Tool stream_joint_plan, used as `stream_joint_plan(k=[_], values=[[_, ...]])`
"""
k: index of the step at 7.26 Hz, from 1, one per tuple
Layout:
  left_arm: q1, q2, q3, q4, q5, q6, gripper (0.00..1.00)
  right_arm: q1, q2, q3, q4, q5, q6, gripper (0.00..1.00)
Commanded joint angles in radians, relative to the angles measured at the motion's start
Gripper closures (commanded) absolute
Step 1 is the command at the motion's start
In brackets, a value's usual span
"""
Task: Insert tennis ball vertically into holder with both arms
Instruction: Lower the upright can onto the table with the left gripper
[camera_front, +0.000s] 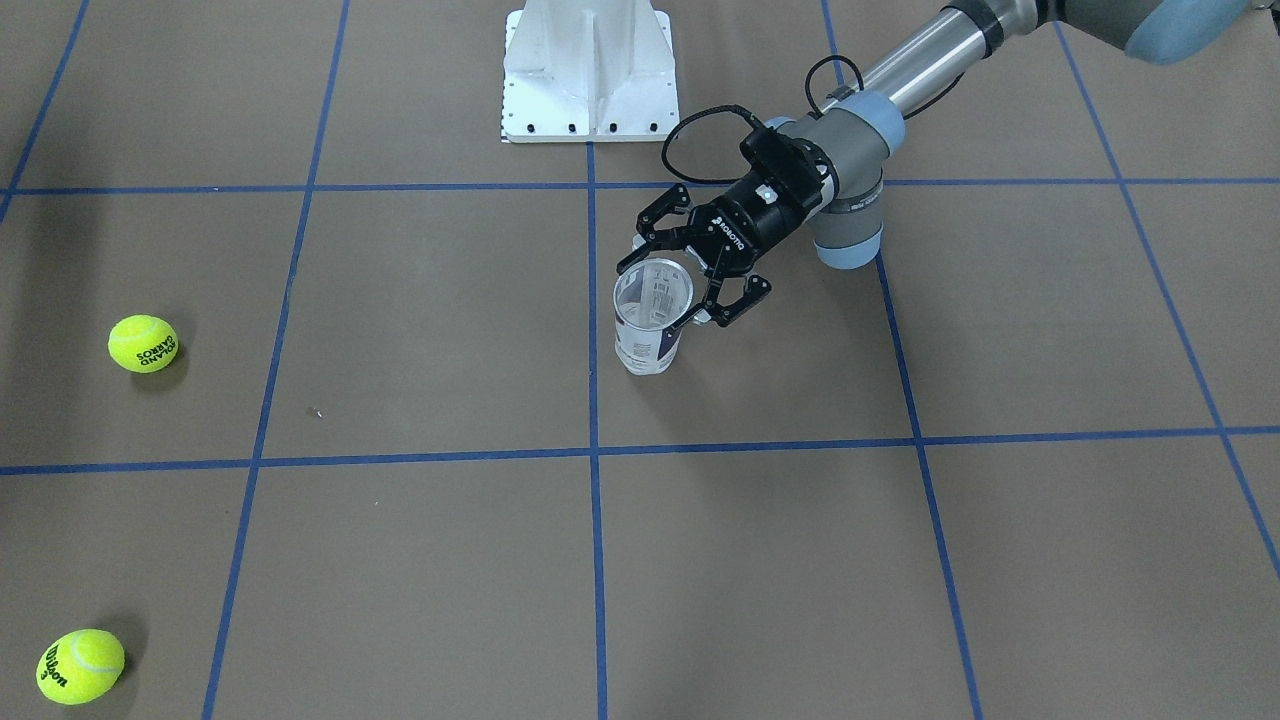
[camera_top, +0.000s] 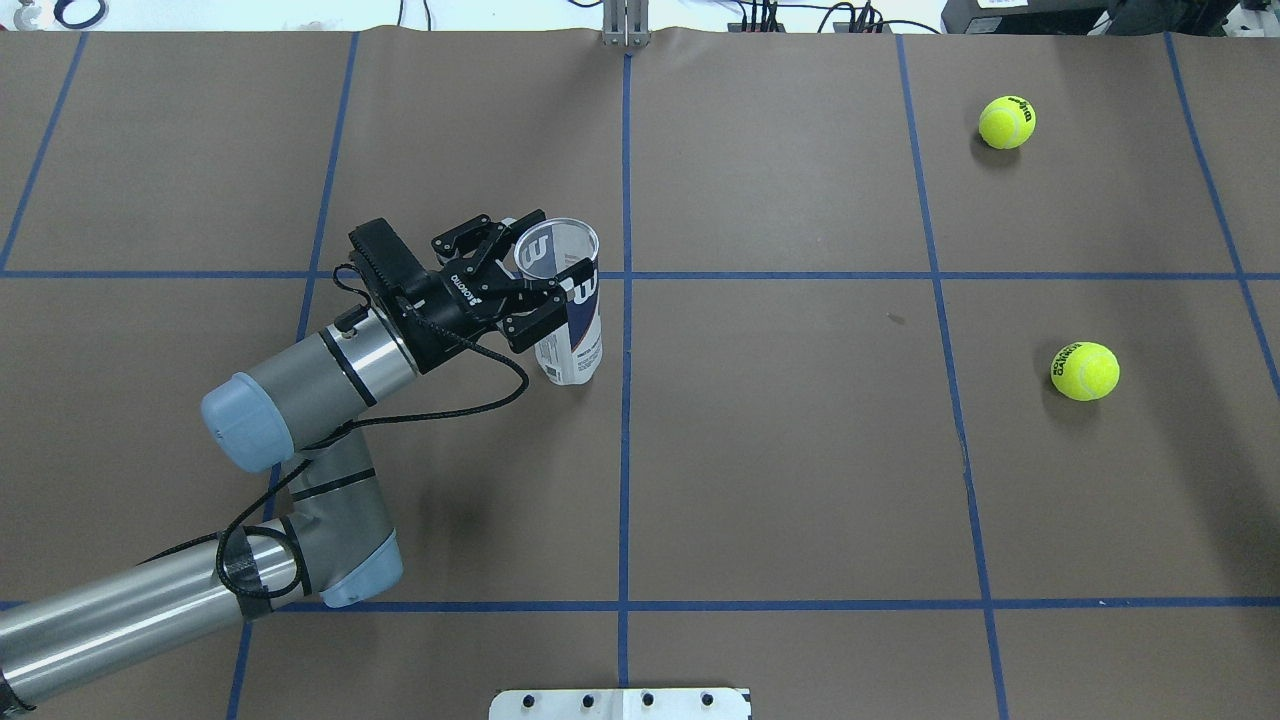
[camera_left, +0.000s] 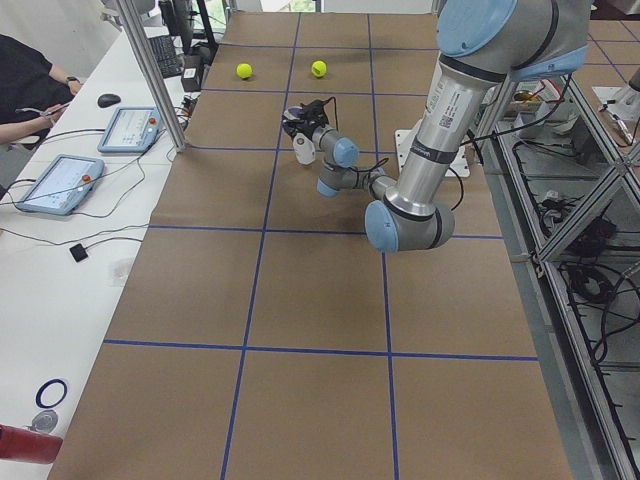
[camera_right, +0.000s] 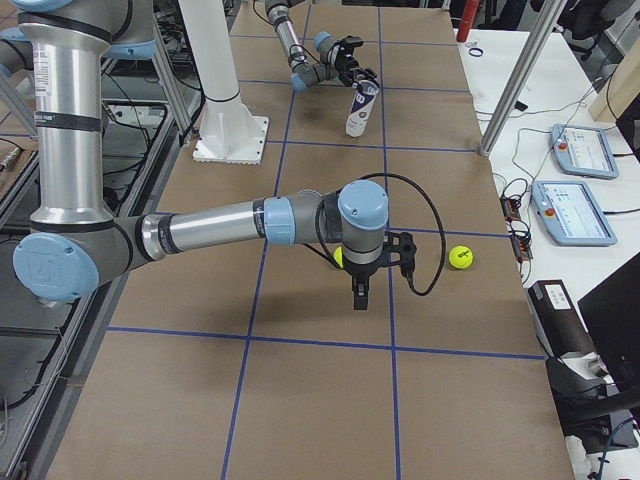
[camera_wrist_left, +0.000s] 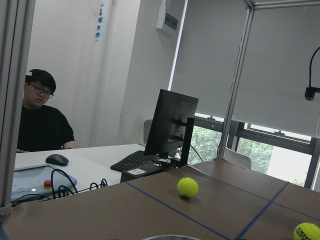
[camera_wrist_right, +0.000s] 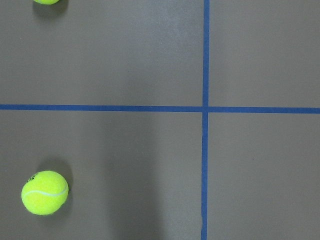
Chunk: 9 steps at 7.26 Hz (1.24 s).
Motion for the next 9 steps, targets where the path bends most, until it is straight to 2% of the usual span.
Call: stream_joint_plan(k=[1,3,4,5,6,9], values=[[0.005,0.005,0.0,0.001,0.001,0.0,0.3,0.0,0.0,0.0,0.0,0.0,0.0,0.01],[0.009,0.005,0.007,0.0,0.001,0.0,0.26,0.0,0.0,0.001,0.0,0.0,0.0,0.01],[0.011,0.004,0.007,0.0,0.001,0.0,0.2,0.0,0.0,0.001,0.0,0.0,0.0,0.01],[0.012,0.002,0.005,0.0,0.001,0.0,0.09,0.0,0.0,0.001,0.0,0.0,0.0,0.01],[0.012,0.002,0.002,0.0,0.001,0.0,0.02,0.0,0.0,0.003,0.0,0.0,0.0,0.01],[0.012,0.004,-0.003,0.0,0.001,-0.002,0.01,0.0,0.0,0.009,0.0,0.002,0.0,0.01]])
